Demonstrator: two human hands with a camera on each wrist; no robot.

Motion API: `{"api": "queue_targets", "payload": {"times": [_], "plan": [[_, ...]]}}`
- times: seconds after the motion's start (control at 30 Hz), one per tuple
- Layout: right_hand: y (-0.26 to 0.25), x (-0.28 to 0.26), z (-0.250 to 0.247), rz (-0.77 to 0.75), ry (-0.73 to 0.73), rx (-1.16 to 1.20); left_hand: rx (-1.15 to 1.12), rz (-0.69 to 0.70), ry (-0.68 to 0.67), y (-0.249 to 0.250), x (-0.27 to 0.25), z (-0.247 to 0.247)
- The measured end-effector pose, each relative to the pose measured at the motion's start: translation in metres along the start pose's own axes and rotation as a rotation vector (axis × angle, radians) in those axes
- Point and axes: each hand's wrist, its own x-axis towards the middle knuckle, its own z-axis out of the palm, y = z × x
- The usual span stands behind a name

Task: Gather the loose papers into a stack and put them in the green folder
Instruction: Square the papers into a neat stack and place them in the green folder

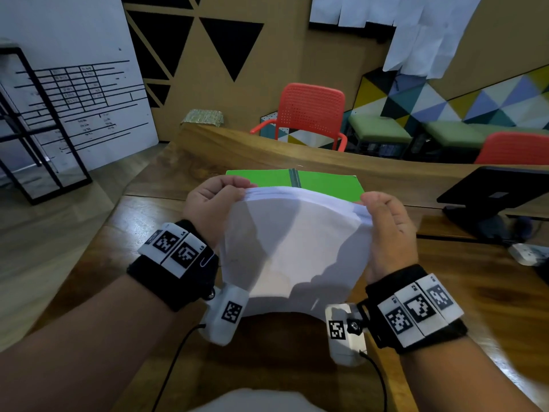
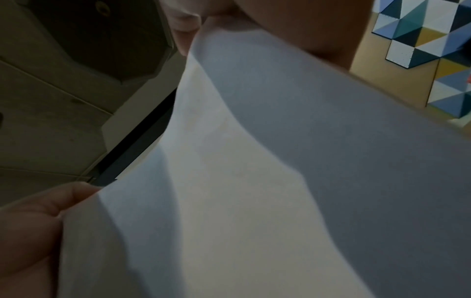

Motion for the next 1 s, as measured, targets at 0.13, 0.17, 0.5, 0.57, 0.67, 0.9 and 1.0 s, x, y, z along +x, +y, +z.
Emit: {"api": "queue_targets", "payload": {"times": [0.13, 0.17, 0.5, 0.57, 0.67, 0.9, 1.0], "plan": [[0.003, 0.006, 0.001, 0.031, 0.099, -0.026, 0.003, -0.014, -0.007, 0.002, -0.001, 0.001], [0.002, 0.008, 0.001, 0.040, 0.113, -0.025, -0.010, -0.013, -0.018, 0.003, 0.000, 0.001], [0.022, -0.009, -0.013, 0.139, -0.146, -0.006, 0.386, -0.027, -0.056, -0.030, -0.007, -0.009], [0.019, -0.011, -0.010, 0.146, -0.108, -0.004, 0.264, -0.091, -0.044, -0.032, -0.005, -0.009], [0.008, -0.008, -0.011, 0.092, -0.107, 0.015, 0.178, -0.020, -0.056, -0.022, -0.005, -0.012], [-0.003, 0.008, -0.004, 0.010, -0.013, -0.053, 0.020, 0.025, -0.029, 0.001, 0.004, 0.009], [-0.003, 0.004, -0.004, 0.026, 0.012, -0.047, 0.036, 0.019, -0.008, -0.001, 0.007, 0.008]]}}
